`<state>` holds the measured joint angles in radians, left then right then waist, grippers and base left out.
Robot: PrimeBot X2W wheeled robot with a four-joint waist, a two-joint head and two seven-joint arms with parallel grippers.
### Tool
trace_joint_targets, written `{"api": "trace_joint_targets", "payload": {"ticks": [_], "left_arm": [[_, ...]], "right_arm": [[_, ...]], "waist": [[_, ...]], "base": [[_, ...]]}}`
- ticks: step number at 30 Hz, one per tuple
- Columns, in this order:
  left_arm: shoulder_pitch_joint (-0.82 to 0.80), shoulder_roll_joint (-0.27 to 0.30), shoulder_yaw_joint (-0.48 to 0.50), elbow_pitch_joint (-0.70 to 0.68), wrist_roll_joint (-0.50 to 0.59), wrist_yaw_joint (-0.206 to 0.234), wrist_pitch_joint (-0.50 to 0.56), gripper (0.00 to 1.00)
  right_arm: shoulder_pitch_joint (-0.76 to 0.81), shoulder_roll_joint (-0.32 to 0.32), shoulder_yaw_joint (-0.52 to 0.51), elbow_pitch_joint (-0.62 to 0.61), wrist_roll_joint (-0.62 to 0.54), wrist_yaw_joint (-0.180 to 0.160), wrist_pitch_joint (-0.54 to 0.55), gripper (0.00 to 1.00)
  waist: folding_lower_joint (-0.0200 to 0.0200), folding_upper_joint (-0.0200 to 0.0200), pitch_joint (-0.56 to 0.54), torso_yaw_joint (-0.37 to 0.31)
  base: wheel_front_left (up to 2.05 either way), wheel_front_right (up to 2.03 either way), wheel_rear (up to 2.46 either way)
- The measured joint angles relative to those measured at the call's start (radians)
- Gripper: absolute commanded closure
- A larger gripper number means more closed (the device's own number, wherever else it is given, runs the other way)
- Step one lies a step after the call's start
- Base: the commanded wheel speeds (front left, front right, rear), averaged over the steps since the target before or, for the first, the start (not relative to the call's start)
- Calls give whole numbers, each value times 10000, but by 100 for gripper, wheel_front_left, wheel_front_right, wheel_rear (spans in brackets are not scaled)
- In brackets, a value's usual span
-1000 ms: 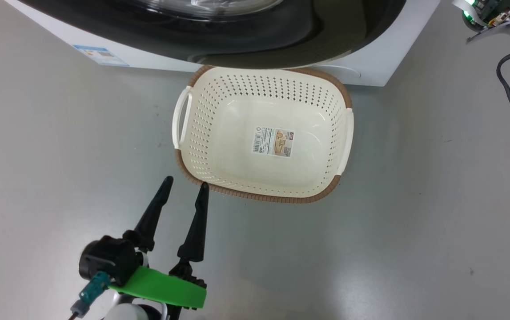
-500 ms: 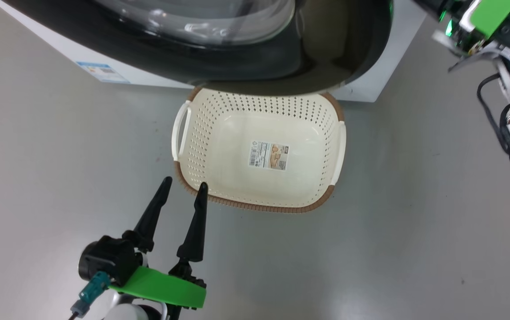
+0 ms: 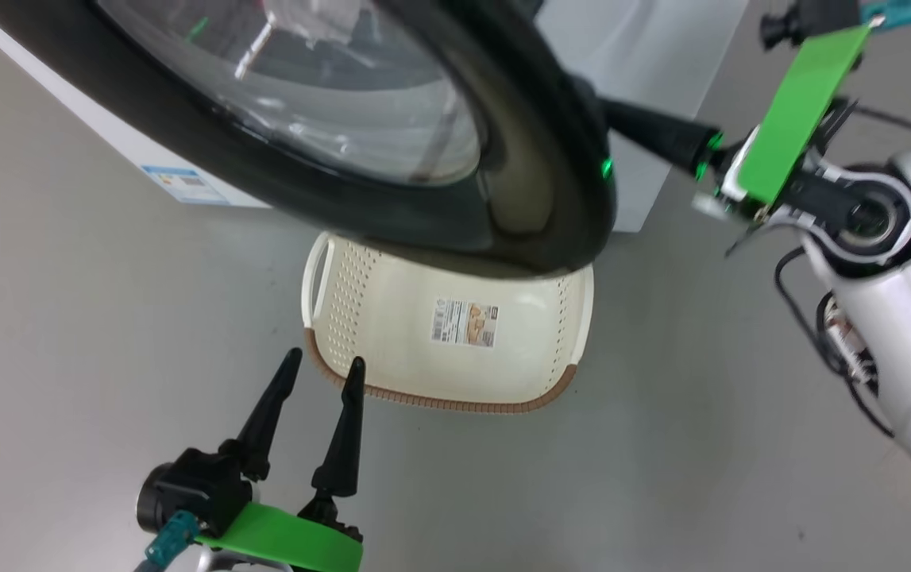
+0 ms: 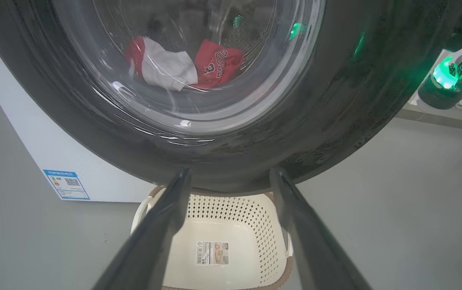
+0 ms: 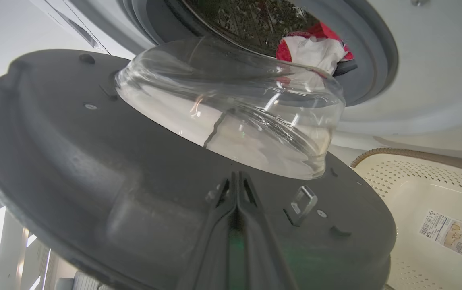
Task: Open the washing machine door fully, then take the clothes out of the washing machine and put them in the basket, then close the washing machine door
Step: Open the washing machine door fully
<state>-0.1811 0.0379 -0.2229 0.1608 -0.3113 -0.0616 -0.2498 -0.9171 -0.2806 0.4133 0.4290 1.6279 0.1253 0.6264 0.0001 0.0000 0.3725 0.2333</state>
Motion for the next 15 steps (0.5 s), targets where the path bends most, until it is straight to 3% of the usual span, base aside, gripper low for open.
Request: {"api": "trace_joint_targets", "payload": {"ticks": [15], "left_arm": [[416, 6, 142, -2, 150, -6, 0, 0]], "right_arm": [[1161, 430, 244, -779, 75, -21, 928, 100]], "waist": [[0, 0, -690, -118]], "base": [[0, 0, 0]]}}
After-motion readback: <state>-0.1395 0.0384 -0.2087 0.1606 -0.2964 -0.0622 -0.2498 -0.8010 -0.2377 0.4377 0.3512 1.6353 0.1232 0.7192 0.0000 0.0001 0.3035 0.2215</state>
